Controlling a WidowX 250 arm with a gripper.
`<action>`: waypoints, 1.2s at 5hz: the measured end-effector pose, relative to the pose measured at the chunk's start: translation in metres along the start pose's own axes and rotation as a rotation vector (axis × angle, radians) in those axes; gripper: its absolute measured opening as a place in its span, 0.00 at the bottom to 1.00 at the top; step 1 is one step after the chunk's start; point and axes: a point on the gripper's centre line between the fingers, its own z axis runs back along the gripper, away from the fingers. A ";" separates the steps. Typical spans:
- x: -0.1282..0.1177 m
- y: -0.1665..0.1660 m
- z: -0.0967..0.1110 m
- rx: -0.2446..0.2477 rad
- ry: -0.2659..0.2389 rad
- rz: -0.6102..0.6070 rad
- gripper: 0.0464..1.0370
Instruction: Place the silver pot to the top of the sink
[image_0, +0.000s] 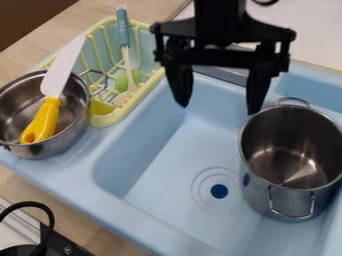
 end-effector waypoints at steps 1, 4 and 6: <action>-0.014 -0.008 -0.014 0.028 0.007 -0.004 0.96; -0.020 -0.019 -0.049 0.039 -0.005 0.026 0.96; -0.017 -0.015 -0.066 0.049 -0.022 0.092 0.66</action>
